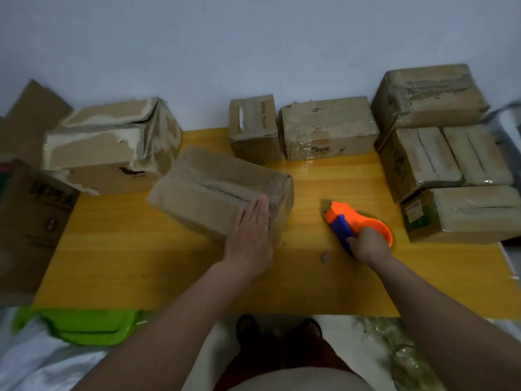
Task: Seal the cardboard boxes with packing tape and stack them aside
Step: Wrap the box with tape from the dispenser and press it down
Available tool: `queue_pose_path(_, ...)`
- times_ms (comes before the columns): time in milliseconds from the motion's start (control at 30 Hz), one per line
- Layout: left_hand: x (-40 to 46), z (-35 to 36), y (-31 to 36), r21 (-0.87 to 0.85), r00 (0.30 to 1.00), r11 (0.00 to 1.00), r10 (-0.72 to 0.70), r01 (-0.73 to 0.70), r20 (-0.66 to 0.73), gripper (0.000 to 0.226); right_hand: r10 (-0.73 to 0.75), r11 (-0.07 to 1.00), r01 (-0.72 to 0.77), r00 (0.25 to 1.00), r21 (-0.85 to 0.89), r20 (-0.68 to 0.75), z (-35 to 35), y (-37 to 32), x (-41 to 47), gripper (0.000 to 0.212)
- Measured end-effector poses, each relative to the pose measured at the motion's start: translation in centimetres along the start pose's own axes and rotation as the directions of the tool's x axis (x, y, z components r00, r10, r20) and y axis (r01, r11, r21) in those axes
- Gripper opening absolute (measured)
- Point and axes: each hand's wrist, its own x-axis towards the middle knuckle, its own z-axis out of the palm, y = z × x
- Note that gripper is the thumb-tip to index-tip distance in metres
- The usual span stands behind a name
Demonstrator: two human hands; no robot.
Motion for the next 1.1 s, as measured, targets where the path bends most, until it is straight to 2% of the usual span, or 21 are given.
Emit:
queue_pose_path(67, -0.9, 0.1, -1.8, 0.1, 0.998, 0.993, 0.066, -0.068, 0.015, 0.085, -0.034, 0.991, 0.032, 0.999, 0.131, 0.015, -1.3, -0.4, 0.0, 0.029)
queue_pose_path(133, -1.9, 0.1, -3.5, 0.114, 0.991, 0.985, 0.131, -0.133, 0.022, 0.086, -0.084, 0.943, 0.055, 0.994, 0.328, 0.073, -3.0, -1.0, -0.9, 0.016)
queue_pose_path(233, -3.3, 0.2, -6.0, 0.117, 0.975, 0.968, 0.221, -0.221, 0.009, 0.087, -0.175, 0.849, 0.107, 0.981, 0.518, 0.084, -5.1, -2.3, -3.1, 0.018)
queue_pose_path(300, -4.4, 0.4, -7.9, 0.086, 0.973, 0.97, 0.229, -0.227, -0.016, 0.09, -0.236, 0.801, 0.18, 0.971, 0.571, 0.025, -6.2, -3.6, -4.8, 0.021)
queue_pose_path(400, -5.8, 1.0, -11.0, 0.099, 0.952, 0.954, 0.293, -0.285, -0.087, 0.111, -0.279, 0.721, 0.233, 0.96, 0.652, -0.034, -7.4, -5.8, -7.1, 0.031)
queue_pose_path(500, -7.1, 1.8, -14.3, 0.171, 0.922, 0.922, 0.37, -0.348, -0.113, 0.116, -0.368, 0.665, 0.257, 0.93, 0.702, 0.007, -8.5, -7.8, -9.2, 0.038)
queue_pose_path(567, -7.5, 1.3, -15.4, 0.162, 0.914, 0.915, 0.389, -0.37, -0.11, 0.108, -0.438, 0.664, 0.281, 0.897, 0.693, 0.055, -8.8, -9.3, -10.3, 0.036)
queue_pose_path(667, -6.9, 0.8, -16.3, 0.143, 0.892, 0.902, 0.427, -0.408, -0.147, 0.076, -0.53, 0.675, 0.331, 0.839, 0.659, 0.122, -8.6, -11.5, -11.4, 0.032)
queue_pose_path(767, -6.0, 0.8, -17.8, 0.048, 0.934, 0.952, 0.304, -0.301, -0.189, 0.081, -0.612, 0.671, 0.377, 0.767, 0.638, 0.191, -8.1, -13.2, -12.1, 0.039)
queue_pose_path(867, -5.2, -0.7, -18.0, -0.083, 0.965, 0.987, 0.116, -0.139, -0.236, 0.065, -0.659, 0.685, 0.404, 0.698, 0.606, 0.28, -7.5, -14.7, -12.8, 0.037)
queue_pose_path(933, -4.5, -2.5, -16.4, -0.209, 0.983, 0.978, -0.018, -0.021, -0.185, 0.059, -0.679, 0.688, 0.417, 0.659, 0.595, 0.323, -7.2, -15.6, -13.0, 0.036)
queue_pose_path(1000, -4.1, -4.2, -14.4, -0.428, 0.954, 0.9, -0.194, 0.081, -0.228, 0.048, -0.696, 0.683, 0.43, 0.628, 0.591, 0.347, -6.9, -16.2, -13.2, 0.033)
queue_pose_path(1033, -4.0, -5.0, -13.5, -0.597, 0.919, 0.793, -0.317, 0.123, -0.233, 0.04, -0.7, 0.684, 0.436, 0.619, 0.585, 0.357, -6.8, -16.4, -13.3, 0.031)
queue_pose_path(1067, -4.1, -5.8, -12.9, -0.78, 0.89, 0.605, -0.429, 0.157, -0.153, 0.032, -0.701, 0.686, 0.437, 0.611, 0.582, 0.367, -6.9, -16.5, -13.4, 0.029)
queue_pose_path(1100, -4.1, -6.4, -12.4, -0.92, 0.882, 0.336, -0.47, 0.2, 0.02, 0.023, -0.702, 0.687, 0.436, 0.604, 0.581, 0.378, -6.9, -16.7, -13.4, 0.027)
